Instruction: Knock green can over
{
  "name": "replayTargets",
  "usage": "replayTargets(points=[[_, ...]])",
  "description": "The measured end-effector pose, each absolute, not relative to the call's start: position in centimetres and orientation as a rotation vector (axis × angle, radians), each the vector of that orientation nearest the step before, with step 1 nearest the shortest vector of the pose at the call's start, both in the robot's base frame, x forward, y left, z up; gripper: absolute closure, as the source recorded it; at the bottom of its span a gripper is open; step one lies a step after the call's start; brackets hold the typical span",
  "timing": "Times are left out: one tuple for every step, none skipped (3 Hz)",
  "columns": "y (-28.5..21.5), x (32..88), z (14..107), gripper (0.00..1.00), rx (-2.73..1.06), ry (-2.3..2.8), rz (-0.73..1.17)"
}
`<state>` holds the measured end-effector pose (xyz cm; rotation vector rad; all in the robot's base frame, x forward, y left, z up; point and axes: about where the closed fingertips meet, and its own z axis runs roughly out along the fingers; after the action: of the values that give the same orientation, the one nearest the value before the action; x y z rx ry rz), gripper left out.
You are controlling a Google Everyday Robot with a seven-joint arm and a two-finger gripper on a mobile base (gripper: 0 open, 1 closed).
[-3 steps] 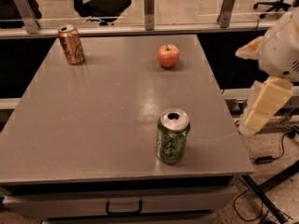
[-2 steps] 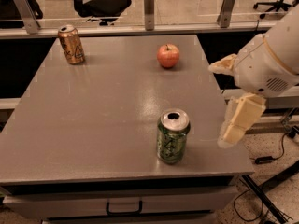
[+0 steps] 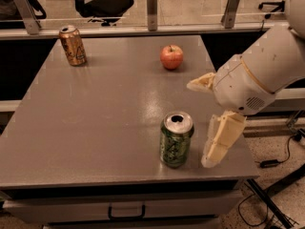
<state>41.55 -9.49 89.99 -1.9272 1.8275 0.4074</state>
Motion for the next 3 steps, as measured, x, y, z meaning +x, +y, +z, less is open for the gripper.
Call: replayTargets(points=[[-7.4, 40.6, 89.1, 0.00, -1.966, 1.777, 0.486], [-5.5, 39.9, 88.8, 0.00, -1.990, 1.726, 0.549], [-4.2, 39.7, 88.9, 0.19, -1.992, 1.682, 0.614]])
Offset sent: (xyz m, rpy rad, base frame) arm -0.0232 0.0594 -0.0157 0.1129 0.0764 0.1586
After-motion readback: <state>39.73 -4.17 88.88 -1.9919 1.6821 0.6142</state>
